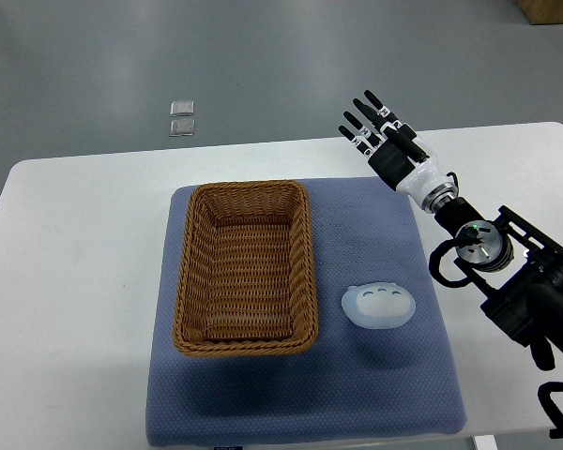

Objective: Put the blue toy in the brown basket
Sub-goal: 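Swing the right hand over the table toward the pale blue toy, then lower the right hand onto the pale blue toy and close fingers, then lift the held toy and carry it over the wicker basket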

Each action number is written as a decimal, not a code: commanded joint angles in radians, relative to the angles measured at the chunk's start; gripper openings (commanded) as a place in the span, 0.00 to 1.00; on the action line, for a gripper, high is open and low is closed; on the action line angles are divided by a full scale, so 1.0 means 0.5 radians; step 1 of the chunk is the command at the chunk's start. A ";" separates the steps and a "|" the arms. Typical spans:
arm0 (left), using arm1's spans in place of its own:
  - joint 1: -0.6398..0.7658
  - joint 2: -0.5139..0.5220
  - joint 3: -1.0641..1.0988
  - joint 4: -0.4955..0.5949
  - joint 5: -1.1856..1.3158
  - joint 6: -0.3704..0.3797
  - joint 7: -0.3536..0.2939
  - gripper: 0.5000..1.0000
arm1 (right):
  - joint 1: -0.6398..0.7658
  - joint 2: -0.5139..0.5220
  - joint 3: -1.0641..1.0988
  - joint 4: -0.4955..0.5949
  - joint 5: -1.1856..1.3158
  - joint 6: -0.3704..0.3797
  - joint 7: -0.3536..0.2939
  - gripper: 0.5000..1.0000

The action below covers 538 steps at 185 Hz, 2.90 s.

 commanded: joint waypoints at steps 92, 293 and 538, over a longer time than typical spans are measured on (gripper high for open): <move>0.003 0.000 -0.001 0.010 -0.003 -0.008 -0.003 1.00 | 0.259 -0.430 -0.526 0.235 -0.537 0.011 -0.291 0.83; 0.006 0.000 0.011 -0.003 0.000 -0.018 0.000 1.00 | 2.094 -1.099 -3.110 1.423 -0.860 -0.066 -0.512 0.83; 0.006 0.000 0.011 -0.006 0.000 -0.018 0.006 1.00 | 1.548 -1.065 -2.944 1.429 -0.970 -0.376 -0.509 0.82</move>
